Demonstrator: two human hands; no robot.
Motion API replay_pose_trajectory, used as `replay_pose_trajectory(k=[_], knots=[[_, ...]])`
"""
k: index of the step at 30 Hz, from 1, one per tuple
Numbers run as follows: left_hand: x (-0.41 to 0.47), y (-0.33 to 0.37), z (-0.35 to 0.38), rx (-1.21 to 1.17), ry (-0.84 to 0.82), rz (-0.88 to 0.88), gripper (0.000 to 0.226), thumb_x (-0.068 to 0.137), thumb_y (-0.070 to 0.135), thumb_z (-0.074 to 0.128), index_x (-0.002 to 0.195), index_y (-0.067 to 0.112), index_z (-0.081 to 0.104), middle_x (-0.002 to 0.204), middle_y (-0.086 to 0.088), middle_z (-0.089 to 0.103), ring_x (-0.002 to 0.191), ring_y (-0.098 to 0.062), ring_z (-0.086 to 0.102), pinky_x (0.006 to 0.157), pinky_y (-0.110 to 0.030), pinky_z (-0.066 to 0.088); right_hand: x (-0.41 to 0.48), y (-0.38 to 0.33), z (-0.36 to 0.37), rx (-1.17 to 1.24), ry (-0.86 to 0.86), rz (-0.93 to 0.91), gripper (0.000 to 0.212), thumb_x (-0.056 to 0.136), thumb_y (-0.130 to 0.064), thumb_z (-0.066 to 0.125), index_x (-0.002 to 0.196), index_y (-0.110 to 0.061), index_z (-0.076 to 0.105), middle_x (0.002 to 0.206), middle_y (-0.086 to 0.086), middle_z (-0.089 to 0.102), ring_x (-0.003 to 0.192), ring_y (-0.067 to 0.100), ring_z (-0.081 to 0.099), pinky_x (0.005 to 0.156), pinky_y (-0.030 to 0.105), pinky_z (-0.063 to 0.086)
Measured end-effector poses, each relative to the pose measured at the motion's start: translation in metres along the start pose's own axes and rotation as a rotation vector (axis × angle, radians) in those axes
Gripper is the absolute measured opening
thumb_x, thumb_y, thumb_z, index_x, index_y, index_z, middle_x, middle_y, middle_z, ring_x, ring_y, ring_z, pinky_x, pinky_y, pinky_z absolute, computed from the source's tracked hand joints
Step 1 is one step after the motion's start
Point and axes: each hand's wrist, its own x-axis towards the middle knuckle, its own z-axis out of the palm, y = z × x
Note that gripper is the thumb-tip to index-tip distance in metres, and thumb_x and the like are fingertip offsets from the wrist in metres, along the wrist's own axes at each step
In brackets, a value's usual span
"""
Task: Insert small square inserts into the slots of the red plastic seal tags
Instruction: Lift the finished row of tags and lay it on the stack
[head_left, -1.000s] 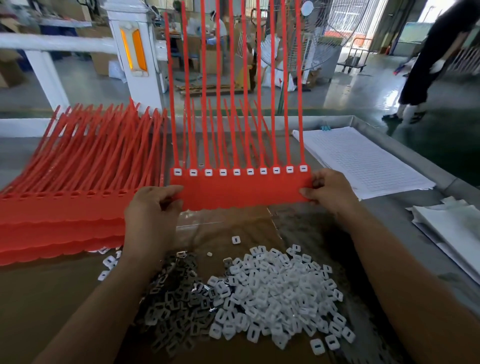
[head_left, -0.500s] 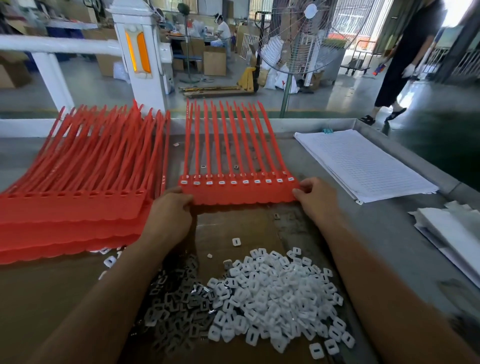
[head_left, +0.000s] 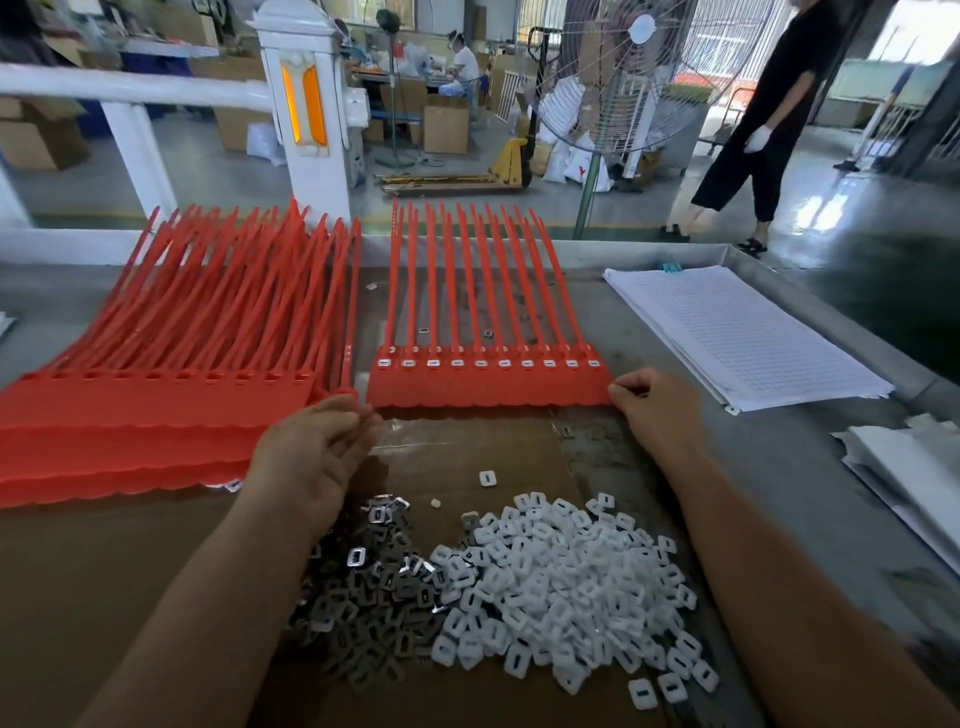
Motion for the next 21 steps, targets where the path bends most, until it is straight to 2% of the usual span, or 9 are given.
replay_pose_trajectory(k=[1,3,4,6,9,12,16,19,21], knots=[[0.001,0.004,-0.003,-0.114,0.013,-0.052,0.015,0.089,-0.008,0.038,0.082,0.0,0.05,0.081,-0.014,0.057,0.074,-0.02,0.059,0.06,-0.02,0.056,0.0,0.0,0.0,0.004,0.008,0.01,0.016,0.085,-0.02,0.062,0.097,-0.012,0.069,0.101,0.005,0.068,0.097,0.02,0.06,0.084,0.025,0.039],[0.003,0.011,-0.008,-0.244,0.025,-0.118,0.015,0.09,-0.006,0.035,0.082,-0.003,0.047,0.083,-0.014,0.054,0.076,-0.021,0.057,0.079,-0.022,0.052,0.0,-0.001,-0.001,0.006,0.014,0.025,0.016,0.086,-0.02,0.061,0.097,-0.012,0.069,0.101,0.005,0.068,0.095,0.019,0.059,0.081,0.024,0.038],[0.003,0.013,-0.009,-0.267,0.03,-0.137,0.015,0.09,-0.006,0.034,0.082,-0.003,0.046,0.084,-0.015,0.053,0.077,-0.021,0.056,0.088,-0.024,0.047,0.0,-0.001,-0.001,0.01,0.013,0.031,0.016,0.086,-0.02,0.061,0.097,-0.012,0.069,0.1,0.006,0.068,0.094,0.018,0.059,0.081,0.024,0.039],[0.002,0.014,-0.011,-0.267,0.038,-0.164,0.016,0.09,-0.005,0.033,0.082,-0.004,0.046,0.086,-0.016,0.052,0.085,-0.023,0.057,0.096,-0.026,0.042,-0.001,-0.001,-0.001,0.02,0.017,0.04,0.016,0.086,-0.021,0.061,0.097,-0.012,0.069,0.1,0.006,0.068,0.094,0.018,0.059,0.081,0.025,0.039],[-0.001,0.014,-0.011,-0.266,0.056,-0.177,0.016,0.091,-0.004,0.032,0.082,-0.005,0.046,0.087,-0.017,0.052,0.099,-0.025,0.052,0.095,-0.028,0.042,-0.002,0.0,-0.003,0.032,0.024,0.049,0.015,0.086,-0.021,0.061,0.096,-0.013,0.069,0.1,0.005,0.068,0.093,0.017,0.058,0.081,0.025,0.039],[-0.001,0.016,-0.009,-0.289,0.13,-0.105,0.019,0.092,-0.003,0.034,0.076,-0.002,0.044,0.084,-0.014,0.049,0.1,-0.024,0.05,0.098,-0.024,0.04,-0.002,-0.001,-0.002,0.055,0.02,0.045,0.015,0.085,-0.019,0.061,0.096,-0.011,0.069,0.099,0.006,0.068,0.094,0.018,0.059,0.084,0.027,0.041],[0.006,0.018,-0.012,-0.314,0.173,-0.039,0.021,0.094,0.004,0.039,0.074,0.001,0.045,0.083,-0.01,0.052,0.093,-0.019,0.055,0.094,-0.021,0.043,-0.002,-0.001,-0.003,0.067,0.018,0.042,0.016,0.085,-0.018,0.061,0.096,-0.009,0.069,0.099,0.009,0.069,0.096,0.021,0.06,0.086,0.028,0.041],[0.017,0.023,-0.019,-0.382,0.137,-0.049,0.02,0.095,0.011,0.042,0.08,0.0,0.048,0.095,-0.011,0.058,0.088,-0.019,0.059,0.093,-0.021,0.044,-0.002,-0.001,-0.003,0.057,0.016,0.043,0.016,0.085,-0.018,0.061,0.096,-0.009,0.069,0.099,0.008,0.068,0.097,0.022,0.06,0.087,0.029,0.042],[0.024,0.026,-0.021,-0.396,0.101,-0.067,0.022,0.095,0.014,0.042,0.081,-0.001,0.049,0.081,-0.011,0.066,0.074,-0.018,0.066,0.085,-0.021,0.049,-0.002,-0.001,-0.003,0.057,0.012,0.039,0.016,0.085,-0.018,0.061,0.097,-0.009,0.069,0.099,0.008,0.068,0.097,0.022,0.06,0.087,0.03,0.042]])
